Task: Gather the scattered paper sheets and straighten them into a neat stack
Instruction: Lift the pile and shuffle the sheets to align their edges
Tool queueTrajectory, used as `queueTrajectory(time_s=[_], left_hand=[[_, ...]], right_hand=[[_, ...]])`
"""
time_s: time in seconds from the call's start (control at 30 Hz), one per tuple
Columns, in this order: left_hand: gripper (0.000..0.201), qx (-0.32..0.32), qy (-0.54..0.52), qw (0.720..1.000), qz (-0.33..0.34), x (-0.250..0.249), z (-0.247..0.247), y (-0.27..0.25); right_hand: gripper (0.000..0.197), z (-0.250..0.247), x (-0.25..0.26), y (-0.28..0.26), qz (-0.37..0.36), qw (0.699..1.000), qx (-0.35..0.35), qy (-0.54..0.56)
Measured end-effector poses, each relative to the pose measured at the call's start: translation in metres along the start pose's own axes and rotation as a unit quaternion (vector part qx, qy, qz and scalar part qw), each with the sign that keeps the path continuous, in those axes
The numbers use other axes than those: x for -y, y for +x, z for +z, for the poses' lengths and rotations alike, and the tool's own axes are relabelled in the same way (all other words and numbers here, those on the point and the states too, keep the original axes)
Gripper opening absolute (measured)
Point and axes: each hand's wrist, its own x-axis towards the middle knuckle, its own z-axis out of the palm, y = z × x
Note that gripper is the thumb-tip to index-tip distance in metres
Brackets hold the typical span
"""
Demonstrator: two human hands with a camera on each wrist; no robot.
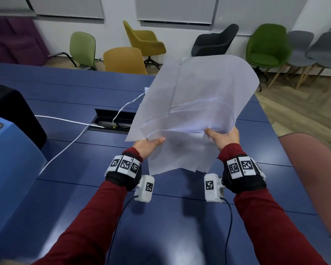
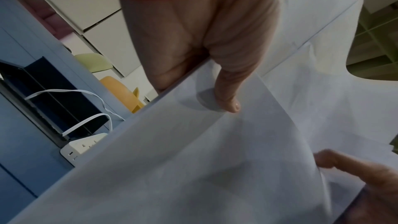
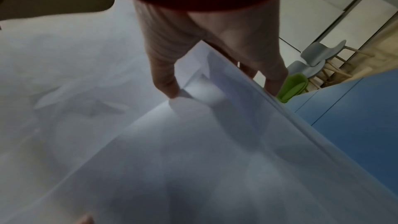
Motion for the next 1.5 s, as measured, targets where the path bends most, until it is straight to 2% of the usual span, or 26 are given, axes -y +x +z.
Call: queueTrajectory(time_s=[0.13,0.27,0.37,0.47,0.6,0.73,0.83,0.9,1.0,1.13,1.23,1.4,1.5], left_hand=[[0.087,-0.001,-0.008,1.0,0.001,-0.002,-0.002,-0.002],[0.069,-0.007,-0.031,0.999,0.009,-0.001,0.0,0.002],[0.073,-0.012,-0.034,0.999,0.009,-0.001,0.002,0.004],[0.077,-0.005,-0.007,1.0,-0.007,-0.004,0.004,0.001],[0.09,0.024,0.027,0.999,-0.003,-0.004,0.004,-0.003],[0.053,0.043,-0.005,0.999,0.03,0.0,0.001,-0.005],[0.049,0.041,-0.026,0.998,0.049,-0.001,0.0,-0.008],[0.052,0.028,-0.025,0.999,0.039,-0.002,0.001,-0.009],[0.069,0.018,0.004,1.0,0.009,-0.002,0.001,-0.012],[0.075,0.018,-0.001,1.0,0.001,-0.002,0.0,-0.01],[0.083,0.017,-0.007,1.0,0.006,-0.004,0.002,-0.012],[0.084,0.015,-0.013,1.0,-0.003,-0.005,0.001,-0.013],[0.071,0.006,-0.024,1.0,0.003,-0.003,0.002,-0.01]], right_hand=[[0.052,-0.003,-0.001,0.006,0.036,0.999,-0.007,-0.019],[0.04,-0.009,-0.003,0.006,0.049,0.998,-0.037,0.003],[0.051,-0.01,-0.003,0.005,0.037,0.998,-0.037,0.036],[0.069,-0.003,-0.005,0.002,0.001,1.0,-0.001,0.009],[0.07,0.003,-0.007,0.0,-0.009,0.999,-0.013,-0.047],[0.074,0.003,-0.006,-0.001,0.0,1.0,-0.02,-0.019],[0.075,0.003,-0.004,-0.001,0.006,0.999,-0.011,-0.036],[0.073,0.002,-0.004,0.001,0.007,0.999,-0.001,-0.047],[0.071,-0.002,-0.002,0.003,-0.001,0.998,0.028,-0.054],[0.075,-0.009,-0.001,0.002,-0.002,0.997,0.07,-0.034],[0.06,-0.011,-0.002,0.005,-0.001,0.994,0.083,-0.071],[0.038,-0.012,-0.015,0.017,0.034,0.996,-0.021,-0.077],[0.03,-0.014,-0.016,0.021,0.037,0.997,-0.039,-0.058]])
